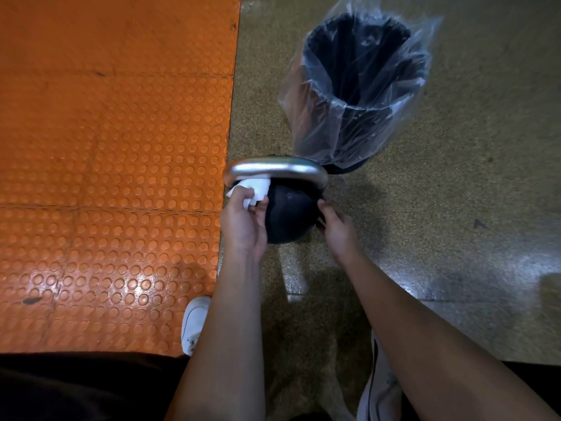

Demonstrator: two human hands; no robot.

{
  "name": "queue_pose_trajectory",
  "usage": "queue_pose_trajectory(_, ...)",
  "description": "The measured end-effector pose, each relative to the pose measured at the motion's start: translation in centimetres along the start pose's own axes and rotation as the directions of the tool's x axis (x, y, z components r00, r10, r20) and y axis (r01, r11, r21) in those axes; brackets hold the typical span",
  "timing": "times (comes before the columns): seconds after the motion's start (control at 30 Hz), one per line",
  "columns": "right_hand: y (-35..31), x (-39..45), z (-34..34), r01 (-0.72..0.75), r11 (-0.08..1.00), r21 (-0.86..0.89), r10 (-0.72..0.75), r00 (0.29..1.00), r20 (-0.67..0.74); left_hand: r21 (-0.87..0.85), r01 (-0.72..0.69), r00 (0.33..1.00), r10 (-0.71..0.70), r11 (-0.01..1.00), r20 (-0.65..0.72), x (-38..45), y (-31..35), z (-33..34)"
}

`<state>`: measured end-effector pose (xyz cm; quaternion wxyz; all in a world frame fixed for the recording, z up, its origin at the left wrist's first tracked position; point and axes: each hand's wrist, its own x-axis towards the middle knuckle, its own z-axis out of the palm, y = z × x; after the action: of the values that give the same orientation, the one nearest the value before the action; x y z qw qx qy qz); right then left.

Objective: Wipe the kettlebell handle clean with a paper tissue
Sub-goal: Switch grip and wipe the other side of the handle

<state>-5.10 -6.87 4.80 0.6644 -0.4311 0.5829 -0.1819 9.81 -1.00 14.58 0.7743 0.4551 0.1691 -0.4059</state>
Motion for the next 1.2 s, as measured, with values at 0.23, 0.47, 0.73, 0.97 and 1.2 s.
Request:
queue_pose_trajectory(0.23, 0.0, 0.1, 0.0, 0.008, 1.000, 0.001, -0.008, 1.000, 0.002, 0.073, -0.021, 0.999, 0.024, 0.997, -0.046, -0.3, -0.3, 1.3)
queue_pose_trajectory(0.47, 0.5, 0.6, 0.0, -0.017, 1.000, -0.003, 0.017, 1.000, -0.022, 0.007, -0.038, 0.999, 0.038, 0.999, -0.027, -0.1, -0.5, 1.9)
queue_pose_trajectory(0.73, 0.2, 0.5, -0.1, -0.015, 1.000, -0.013, 0.015, 1.000, 0.002, 0.053, -0.045, 0.995, 0.050, 0.998, -0.089, -0.1, 0.0, 0.9)
queue_pose_trajectory(0.97, -0.1, 0.1, 0.0, -0.038, 0.999, -0.013, 0.038, 0.999, 0.005, 0.227, 0.018, 0.998, -0.005, 0.974, -0.060, -0.1, 0.6, 1.0)
queue_pose_trajectory(1.2, -0.3, -0.2, -0.1, 0.003, 0.999, -0.038, -0.003, 1.000, -0.008, 0.138, 0.003, 0.997, 0.008, 0.990, -0.079, 0.1, -0.2, 1.7)
